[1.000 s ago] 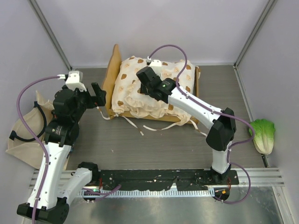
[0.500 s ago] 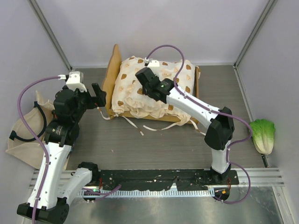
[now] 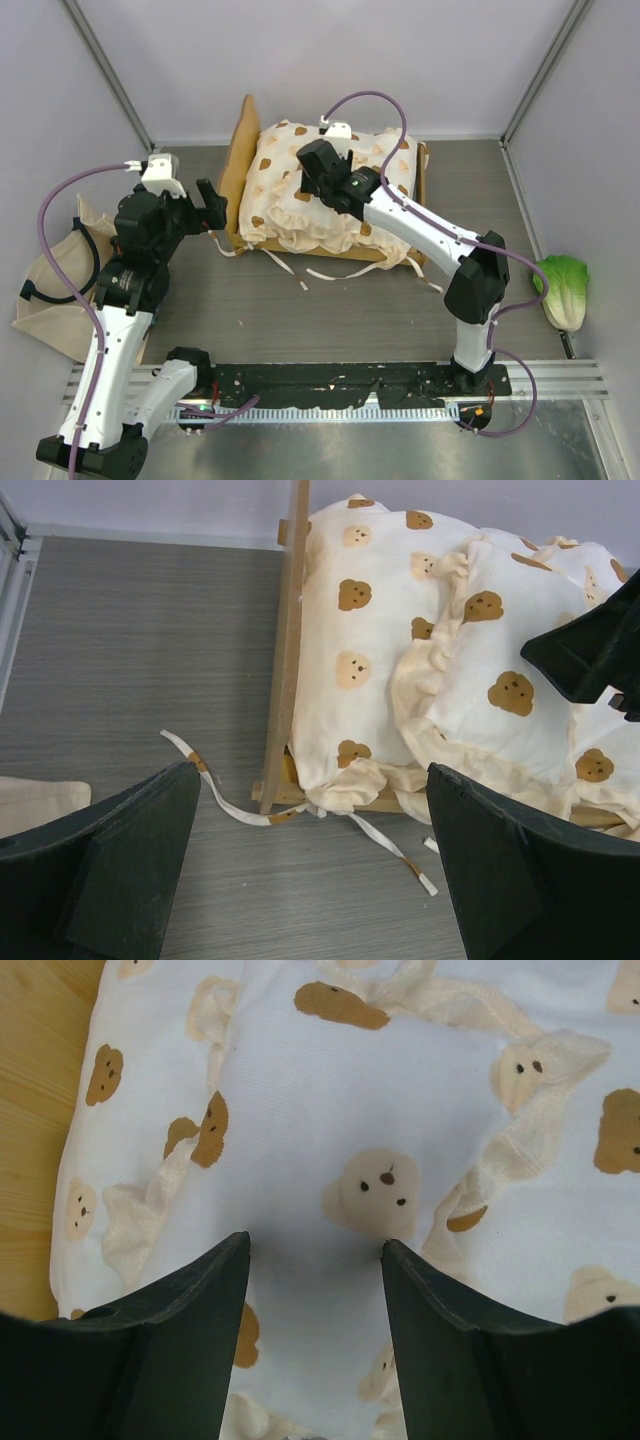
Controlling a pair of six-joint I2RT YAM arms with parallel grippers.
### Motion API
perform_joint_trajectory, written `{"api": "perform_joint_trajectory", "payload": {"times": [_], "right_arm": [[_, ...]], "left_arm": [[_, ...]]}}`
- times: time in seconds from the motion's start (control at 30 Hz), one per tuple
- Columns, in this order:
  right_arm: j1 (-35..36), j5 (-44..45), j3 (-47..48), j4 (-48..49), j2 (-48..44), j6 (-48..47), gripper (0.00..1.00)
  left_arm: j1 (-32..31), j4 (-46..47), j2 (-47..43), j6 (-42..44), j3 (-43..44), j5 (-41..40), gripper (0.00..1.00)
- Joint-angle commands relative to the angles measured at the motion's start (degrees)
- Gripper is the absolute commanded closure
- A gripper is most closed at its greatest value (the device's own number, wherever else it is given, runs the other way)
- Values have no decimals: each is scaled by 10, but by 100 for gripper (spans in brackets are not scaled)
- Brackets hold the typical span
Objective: Set up the pet bed
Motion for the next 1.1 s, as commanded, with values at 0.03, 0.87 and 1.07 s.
{"api": "perform_joint_trajectory", "payload": {"times": [0.03, 0.87, 1.07], "right_arm": [[-4, 2, 26, 12, 32, 18, 40], [-5, -118, 181, 32, 32, -99, 99], [-15, -183, 343, -14, 140, -103, 99]], "left_arm": [[0, 3, -7, 15, 2, -5, 0], [0, -9, -11, 20, 33, -11, 0], [0, -21, -15, 26, 40, -17, 0]]}}
